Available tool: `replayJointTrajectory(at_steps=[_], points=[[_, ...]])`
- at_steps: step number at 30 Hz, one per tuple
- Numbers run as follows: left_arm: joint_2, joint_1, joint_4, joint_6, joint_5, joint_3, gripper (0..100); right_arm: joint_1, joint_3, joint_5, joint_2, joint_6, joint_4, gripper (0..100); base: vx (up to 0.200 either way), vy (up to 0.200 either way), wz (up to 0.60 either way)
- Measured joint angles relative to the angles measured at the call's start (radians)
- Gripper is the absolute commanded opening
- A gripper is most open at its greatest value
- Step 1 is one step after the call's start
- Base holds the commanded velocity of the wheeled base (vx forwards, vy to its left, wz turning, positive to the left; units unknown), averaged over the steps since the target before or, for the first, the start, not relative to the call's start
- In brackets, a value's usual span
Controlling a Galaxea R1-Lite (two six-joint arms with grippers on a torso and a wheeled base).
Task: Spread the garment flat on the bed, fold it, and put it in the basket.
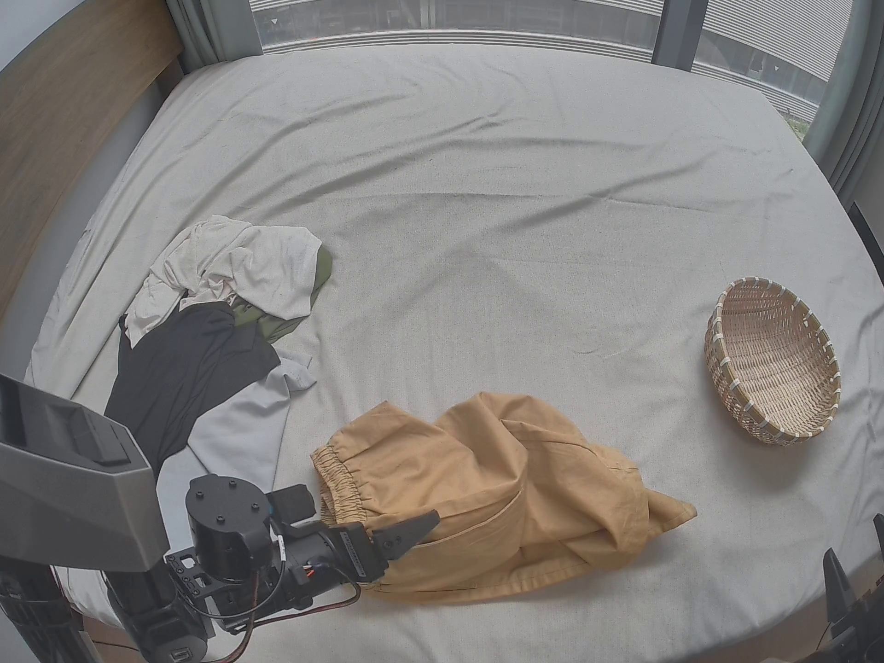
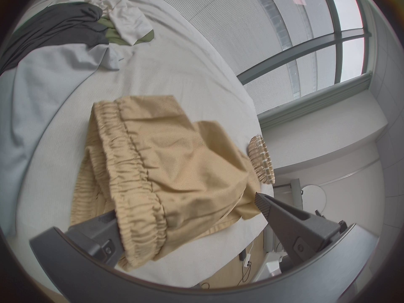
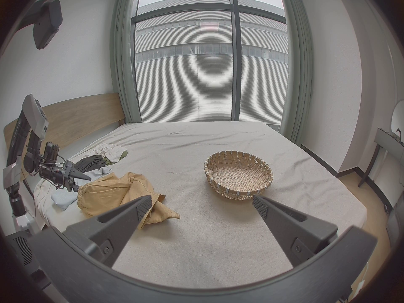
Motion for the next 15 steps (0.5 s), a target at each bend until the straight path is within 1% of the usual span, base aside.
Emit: replayJointTrajectory(at_steps=[3, 8, 15], points=[[-0.028, -0.001, 0.000, -0.012, -0.001, -0.010, 100, 0.000, 0.000, 0.000, 0.000, 0.000, 0.000, 100, 0.000, 0.000, 0.00], [-0.035, -0.013, 0.001, -0.003, 0.001, 0.005, 100, 0.000, 0.000, 0.000, 0.000, 0.000, 0.000, 100, 0.000, 0.000, 0.00], [0.013, -0.019, 0.001, 0.061, 0.003, 0.040, 100, 0.000, 0.000, 0.000, 0.000, 0.000, 0.000, 100, 0.000, 0.000, 0.00]])
